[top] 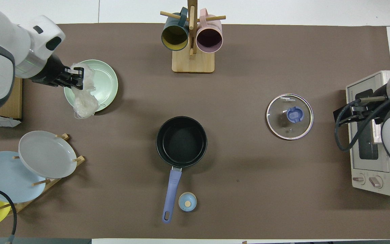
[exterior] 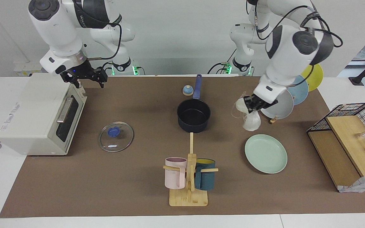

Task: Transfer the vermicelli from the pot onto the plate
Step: 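Carry the vermicelli with the left gripper over the pale green plate, then lower the vermicelli onto the plate and open the left gripper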

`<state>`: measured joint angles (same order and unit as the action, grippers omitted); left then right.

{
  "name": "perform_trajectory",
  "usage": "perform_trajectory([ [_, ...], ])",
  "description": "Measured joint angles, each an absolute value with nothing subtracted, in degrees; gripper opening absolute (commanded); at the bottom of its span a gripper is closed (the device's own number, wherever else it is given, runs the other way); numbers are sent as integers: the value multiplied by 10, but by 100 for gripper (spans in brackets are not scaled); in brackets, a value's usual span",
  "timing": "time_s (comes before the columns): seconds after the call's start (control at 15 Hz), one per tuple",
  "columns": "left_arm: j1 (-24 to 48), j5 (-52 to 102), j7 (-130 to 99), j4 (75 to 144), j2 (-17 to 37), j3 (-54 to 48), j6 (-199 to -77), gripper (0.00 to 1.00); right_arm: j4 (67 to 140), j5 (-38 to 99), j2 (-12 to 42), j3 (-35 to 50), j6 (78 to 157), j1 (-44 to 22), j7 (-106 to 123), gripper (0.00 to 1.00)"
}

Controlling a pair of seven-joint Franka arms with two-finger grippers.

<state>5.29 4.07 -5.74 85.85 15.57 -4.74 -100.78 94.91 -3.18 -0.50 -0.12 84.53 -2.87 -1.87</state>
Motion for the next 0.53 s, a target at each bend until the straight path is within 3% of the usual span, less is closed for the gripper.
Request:
perform_trajectory([
  [0.33, 31, 37, -1, 859, 252, -50, -1116, 0, 942, -32, 0, 1, 872, -26, -19, 100],
  [0.53, 32, 25, 13, 862, 281, -53, -1145, 0, 918, -32, 16, 1, 862, -26, -19, 100],
])
